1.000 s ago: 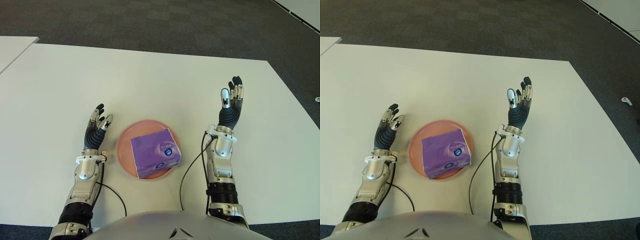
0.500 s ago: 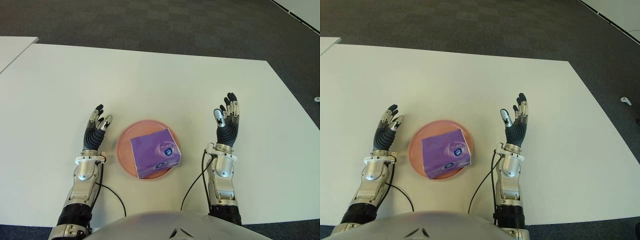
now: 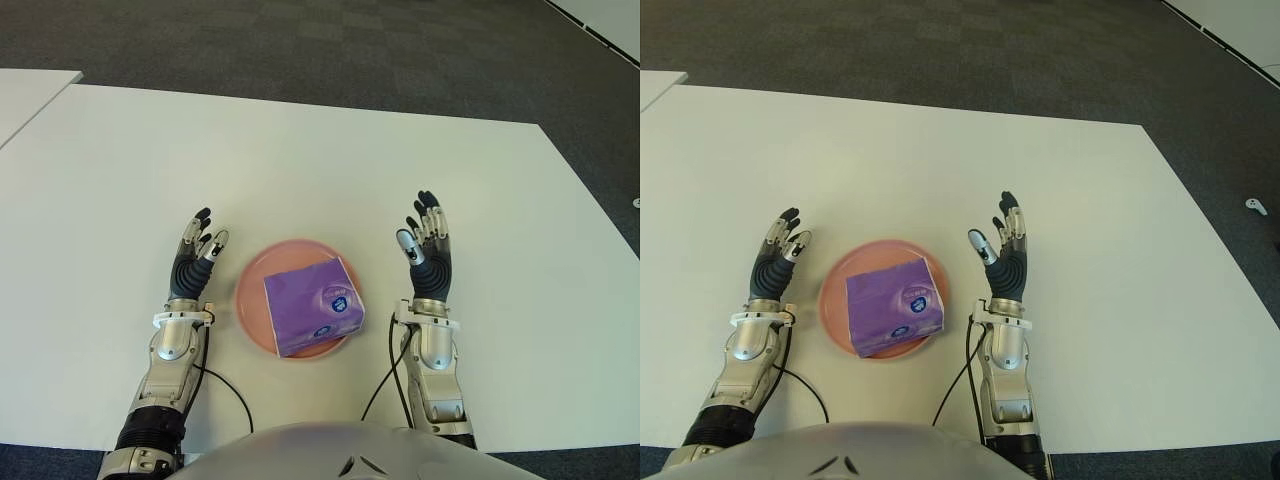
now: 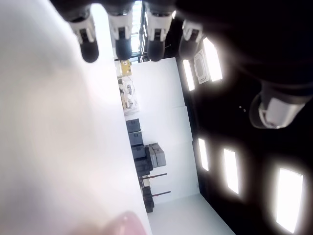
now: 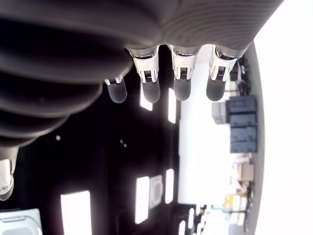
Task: Put the tissue paper into the plate.
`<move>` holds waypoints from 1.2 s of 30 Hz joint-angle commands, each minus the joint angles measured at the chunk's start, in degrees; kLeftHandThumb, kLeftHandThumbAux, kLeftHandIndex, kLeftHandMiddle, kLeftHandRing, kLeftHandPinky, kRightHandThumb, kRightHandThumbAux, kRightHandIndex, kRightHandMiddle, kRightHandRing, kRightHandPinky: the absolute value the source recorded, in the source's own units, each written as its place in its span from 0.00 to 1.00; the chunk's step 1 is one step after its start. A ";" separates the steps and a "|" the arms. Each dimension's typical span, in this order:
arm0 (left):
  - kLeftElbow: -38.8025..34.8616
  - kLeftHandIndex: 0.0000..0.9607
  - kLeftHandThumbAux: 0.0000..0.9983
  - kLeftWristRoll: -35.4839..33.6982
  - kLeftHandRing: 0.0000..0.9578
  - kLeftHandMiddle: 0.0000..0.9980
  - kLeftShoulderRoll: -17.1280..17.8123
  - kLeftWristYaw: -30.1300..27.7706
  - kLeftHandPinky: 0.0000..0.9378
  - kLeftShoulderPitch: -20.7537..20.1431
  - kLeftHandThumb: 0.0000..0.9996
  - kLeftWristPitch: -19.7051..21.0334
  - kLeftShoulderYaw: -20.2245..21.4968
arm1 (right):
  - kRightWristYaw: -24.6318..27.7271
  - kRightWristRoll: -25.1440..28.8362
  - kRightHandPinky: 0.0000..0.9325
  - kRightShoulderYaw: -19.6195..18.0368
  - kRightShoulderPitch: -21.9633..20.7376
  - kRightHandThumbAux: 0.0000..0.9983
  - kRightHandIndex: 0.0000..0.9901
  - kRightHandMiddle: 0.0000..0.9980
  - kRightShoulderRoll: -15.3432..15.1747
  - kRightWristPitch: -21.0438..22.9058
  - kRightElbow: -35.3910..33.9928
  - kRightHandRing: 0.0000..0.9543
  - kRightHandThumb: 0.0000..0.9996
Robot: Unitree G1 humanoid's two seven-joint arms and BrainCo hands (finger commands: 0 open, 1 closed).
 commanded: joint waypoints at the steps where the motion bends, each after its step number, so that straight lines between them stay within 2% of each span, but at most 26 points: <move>1: 3.25 0.00 0.39 -0.03 0.00 0.00 -0.29 -0.86 0.00 2.46 0.00 2.51 -0.22 | -0.88 -1.93 0.00 0.31 0.94 0.47 0.00 0.00 0.83 -1.56 5.62 0.00 0.00; 4: 3.26 0.00 0.39 0.02 0.00 0.00 -0.30 -0.75 0.00 2.45 0.00 2.41 -0.18 | -2.18 -4.37 0.00 0.52 -0.16 0.47 0.00 0.00 0.51 -4.70 11.22 0.00 0.00; 8: 2.90 0.00 0.39 0.12 0.00 0.00 -0.35 -0.59 0.00 2.53 0.00 2.65 -0.17 | -2.24 -5.13 0.00 0.34 -1.82 0.47 0.00 0.00 -0.08 -6.36 15.65 0.00 0.00; 12: 2.63 0.00 0.39 0.23 0.00 0.00 -0.50 -0.34 0.00 2.55 0.00 2.89 -0.16 | -1.15 -4.87 0.00 0.06 -2.61 0.47 0.00 0.00 -0.92 -7.00 17.63 0.00 0.00; 17: 2.75 0.00 0.38 0.22 0.00 0.00 -0.46 -0.38 0.00 2.38 0.00 2.62 -0.14 | -0.41 -3.93 0.00 -0.69 -3.55 0.47 0.00 0.00 -1.78 -10.48 24.21 0.00 0.01; 26: 3.22 0.00 0.39 0.55 0.00 0.00 0.33 -0.77 0.00 2.26 0.00 1.42 -0.20 | 1.50 -2.40 0.00 -1.78 -6.77 0.47 0.00 0.00 -1.89 -8.28 29.18 0.00 0.02; 30: 3.47 0.00 0.39 0.55 0.00 0.00 0.43 -0.76 0.00 2.15 0.00 1.43 -0.22 | 1.55 -2.19 0.00 -2.66 -7.37 0.47 0.00 0.00 -2.19 -9.58 33.35 0.00 0.03; 32: 3.63 0.00 0.39 0.57 0.00 0.00 0.45 -0.73 0.00 2.04 0.00 1.45 -0.22 | 1.56 -2.02 0.00 -3.44 -9.58 0.47 0.00 0.00 -2.62 -10.10 37.52 0.00 0.03; 36: 4.12 0.00 0.39 0.63 0.00 0.00 0.66 -0.73 0.00 1.84 0.00 1.04 -0.22 | 2.24 -1.77 0.00 -3.64 -10.75 0.48 0.00 0.00 -2.68 -10.64 39.54 0.00 0.03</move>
